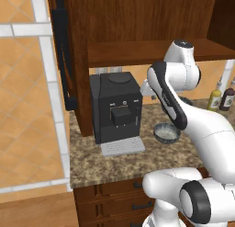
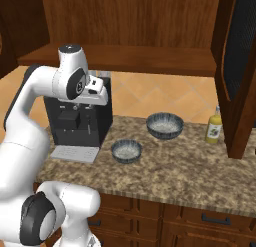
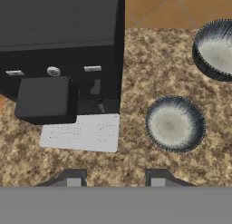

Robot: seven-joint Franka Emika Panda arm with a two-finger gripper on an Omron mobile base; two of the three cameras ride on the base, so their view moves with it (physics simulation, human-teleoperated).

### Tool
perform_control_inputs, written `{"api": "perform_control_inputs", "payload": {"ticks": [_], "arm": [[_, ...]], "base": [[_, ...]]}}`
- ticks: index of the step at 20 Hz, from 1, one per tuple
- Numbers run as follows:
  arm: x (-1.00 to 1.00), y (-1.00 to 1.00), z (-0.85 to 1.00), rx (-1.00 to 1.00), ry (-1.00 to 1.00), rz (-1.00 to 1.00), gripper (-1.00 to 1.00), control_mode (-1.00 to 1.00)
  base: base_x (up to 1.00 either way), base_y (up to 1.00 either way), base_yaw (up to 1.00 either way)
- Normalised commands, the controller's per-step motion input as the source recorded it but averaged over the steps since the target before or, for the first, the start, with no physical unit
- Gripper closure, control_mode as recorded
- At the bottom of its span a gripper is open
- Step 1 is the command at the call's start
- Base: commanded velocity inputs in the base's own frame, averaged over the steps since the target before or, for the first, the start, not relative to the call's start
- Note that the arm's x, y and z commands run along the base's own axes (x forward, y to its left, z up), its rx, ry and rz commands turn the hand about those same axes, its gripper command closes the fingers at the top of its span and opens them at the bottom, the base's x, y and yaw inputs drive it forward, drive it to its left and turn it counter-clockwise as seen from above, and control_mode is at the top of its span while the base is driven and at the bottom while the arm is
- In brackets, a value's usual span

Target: Pick up the bowls on the counter and stack them on top of one another in the open cabinet. Place the smaller bowl on top of the larger bowl.

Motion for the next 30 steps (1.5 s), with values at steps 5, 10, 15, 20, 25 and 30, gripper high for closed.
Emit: {"api": "perform_control_inputs", "payload": {"ticks": [5,10,15,20,25,30], "arm": [[-0.33,-0.07,0.0,0.0,-0.03,0.0,-1.0,-1.0],[-0.78,-0.31,-0.05,0.0,-0.01,-0.01,-1.0,-1.0],[-0.4,-0.69,-0.26,0.06,0.04,-0.08,-1.0,-1.0],[-0.02,-0.76,-0.4,0.09,0.0,-0.11,-1.0,-1.0],[0.21,-0.57,-0.53,0.03,0.01,-0.18,-1.0,-1.0],[0.26,-0.42,-0.51,0.01,0.01,-0.11,-1.0,-1.0]], "base": [[0.0,0.0,0.0],[0.0,0.0,0.0],[0.0,0.0,0.0],[0.0,0.0,0.0],[0.0,0.0,0.0],[0.0,0.0,0.0]]}}
